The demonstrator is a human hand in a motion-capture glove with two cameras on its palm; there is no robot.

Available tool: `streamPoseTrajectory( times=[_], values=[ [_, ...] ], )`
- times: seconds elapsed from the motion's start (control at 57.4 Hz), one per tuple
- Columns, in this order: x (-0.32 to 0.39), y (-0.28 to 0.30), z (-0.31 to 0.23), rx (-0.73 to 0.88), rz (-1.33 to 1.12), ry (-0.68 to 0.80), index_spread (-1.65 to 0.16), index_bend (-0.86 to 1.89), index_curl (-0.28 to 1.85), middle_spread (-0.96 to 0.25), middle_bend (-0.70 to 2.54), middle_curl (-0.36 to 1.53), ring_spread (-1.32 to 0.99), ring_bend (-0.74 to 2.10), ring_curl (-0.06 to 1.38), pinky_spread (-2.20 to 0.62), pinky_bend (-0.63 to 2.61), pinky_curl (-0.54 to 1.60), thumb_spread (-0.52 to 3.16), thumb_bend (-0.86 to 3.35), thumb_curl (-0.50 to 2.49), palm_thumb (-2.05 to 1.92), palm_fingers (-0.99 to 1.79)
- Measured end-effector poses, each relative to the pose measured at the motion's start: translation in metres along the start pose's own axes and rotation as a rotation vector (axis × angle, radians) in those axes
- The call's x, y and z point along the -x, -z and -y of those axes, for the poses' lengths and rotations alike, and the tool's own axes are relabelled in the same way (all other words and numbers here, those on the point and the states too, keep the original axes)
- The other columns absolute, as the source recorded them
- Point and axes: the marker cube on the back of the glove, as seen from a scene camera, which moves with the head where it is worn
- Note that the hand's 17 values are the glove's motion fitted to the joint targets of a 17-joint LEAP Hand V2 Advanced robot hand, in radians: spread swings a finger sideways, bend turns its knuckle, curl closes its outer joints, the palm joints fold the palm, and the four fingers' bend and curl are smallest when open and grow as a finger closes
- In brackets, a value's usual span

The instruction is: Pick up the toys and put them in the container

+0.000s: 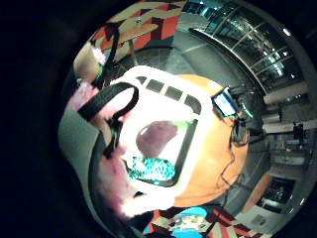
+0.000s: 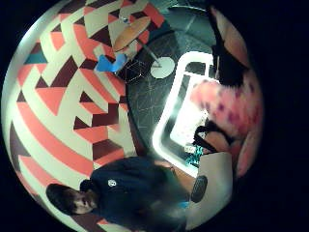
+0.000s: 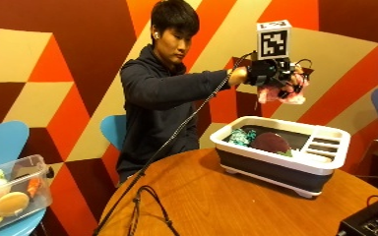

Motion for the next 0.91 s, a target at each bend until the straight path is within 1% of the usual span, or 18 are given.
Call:
streamPoseTrajectory(
  times=[0.052,0.07,0.105,0.139,0.157,0.174,0.209,0.227,0.296,0.366,0.436,0.61,0.784,0.907],
  values=[
    [0.003,-0.011,0.001,0.053,0.037,0.023,-0.4,0.54,1.16,-0.25,0.32,0.91,-0.55,1.01,0.84,-0.35,1.46,0.49,0.24,0.36,1.29,0.62,0.33],
    [0.005,-0.015,0.001,0.079,0.066,0.029,-0.39,0.45,1.13,-0.24,0.29,0.89,-0.53,0.99,0.83,-0.33,1.48,0.49,0.29,0.34,1.28,0.59,0.23],
    [0.009,-0.02,0.001,0.131,0.144,0.041,-0.38,0.35,1.1,-0.23,0.24,0.86,-0.5,1.0,0.83,-0.31,1.52,0.5,0.38,0.34,1.27,0.56,0.18],
    [0.011,-0.023,0.001,0.18,0.233,0.058,-0.37,0.29,1.05,-0.2,0.14,0.82,-0.44,0.94,0.81,-0.25,1.48,0.48,0.52,0.31,1.25,0.47,-0.04],
    [0.011,-0.024,0.001,0.202,0.274,0.066,-0.37,0.25,1.03,-0.19,0.14,0.8,-0.41,0.93,0.81,-0.23,1.47,0.48,0.57,0.3,1.24,0.45,-0.1],
    [0.011,-0.024,0.001,0.218,0.305,0.072,-0.38,0.26,1.0,-0.18,0.15,0.78,-0.35,0.76,0.77,-0.19,1.37,0.45,0.65,0.25,1.2,0.36,-0.35],
    [0.009,-0.024,0.001,0.229,0.335,0.075,-0.38,0.24,0.96,-0.17,0.14,0.75,-0.29,0.61,0.74,-0.15,1.27,0.42,0.76,0.21,1.15,0.27,-0.42],
    [0.008,-0.023,0.001,0.225,0.334,0.073,-0.39,0.25,0.93,-0.16,0.16,0.73,-0.26,0.48,0.7,-0.12,1.17,0.39,0.81,0.15,1.11,0.18,-0.52],
    [0.002,-0.018,0.0,0.2,0.284,0.066,-0.39,0.21,0.86,-0.15,0.13,0.67,-0.16,0.24,0.61,-0.07,0.98,0.34,0.99,0.1,0.99,0.09,-0.46],
    [-0.003,-0.012,-0.002,0.176,0.243,0.054,-0.39,0.17,0.8,-0.14,0.1,0.61,-0.11,0.11,0.53,-0.03,0.86,0.29,1.12,0.08,0.89,0.05,-0.38],
    [-0.006,-0.01,-0.004,0.169,0.188,0.06,-0.38,0.16,0.75,-0.14,0.1,0.56,-0.07,0.09,0.48,-0.01,0.78,0.27,1.22,0.07,0.8,0.04,-0.32],
    [-0.012,-0.004,-0.014,0.177,0.15,0.046,-0.37,0.16,0.66,-0.12,0.11,0.45,-0.03,0.12,0.39,0.01,0.67,0.25,1.35,0.06,0.65,0.06,-0.25],
    [-0.03,0.006,-0.03,0.175,0.101,-0.001,-0.36,0.17,0.59,-0.12,0.13,0.39,-0.02,0.13,0.33,0.02,0.61,0.26,1.41,0.06,0.54,0.1,-0.2],
    [-0.053,0.022,-0.054,0.158,0.05,-0.065,-0.35,0.17,0.56,-0.11,0.13,0.35,-0.01,0.14,0.3,0.02,0.58,0.26,1.43,0.05,0.49,0.13,-0.18]
  ],
)
